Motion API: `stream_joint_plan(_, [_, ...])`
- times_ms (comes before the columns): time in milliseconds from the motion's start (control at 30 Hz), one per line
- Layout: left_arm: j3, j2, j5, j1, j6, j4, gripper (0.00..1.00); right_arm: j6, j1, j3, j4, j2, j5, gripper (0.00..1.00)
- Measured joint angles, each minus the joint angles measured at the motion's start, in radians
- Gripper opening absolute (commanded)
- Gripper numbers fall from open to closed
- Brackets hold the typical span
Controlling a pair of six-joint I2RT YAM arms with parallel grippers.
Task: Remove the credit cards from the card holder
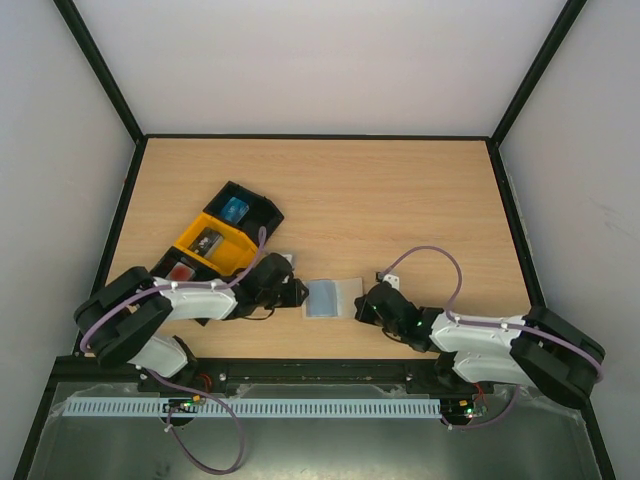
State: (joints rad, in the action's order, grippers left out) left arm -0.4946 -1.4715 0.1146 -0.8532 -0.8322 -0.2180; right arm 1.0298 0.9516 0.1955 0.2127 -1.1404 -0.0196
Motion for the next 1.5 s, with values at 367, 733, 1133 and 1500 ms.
stream_joint_plan(367, [0.021,0.099,0.056,-0.011,-0.005,0.027,0.02,-0.001,0.0,0.032,-0.161,0.088,0.002,0.37])
stream_joint_plan(733, [0.025,0.212,0.09,-0.013,-0.001,0.029,0.03,-0.016,0.0,0.096,-0.388,0.336,-0.029,0.62])
stream_joint_plan(1133, [0.027,0.212,0.106,-0.013,0.003,0.028,0.03,-0.061,0.0,0.144,-0.229,0.208,0.138,0.81])
stream_joint_plan(1500, [0.05,0.212,0.114,-0.013,0.002,0.031,0.02,-0.082,0.03,0.161,-0.088,-0.032,0.239,0.91])
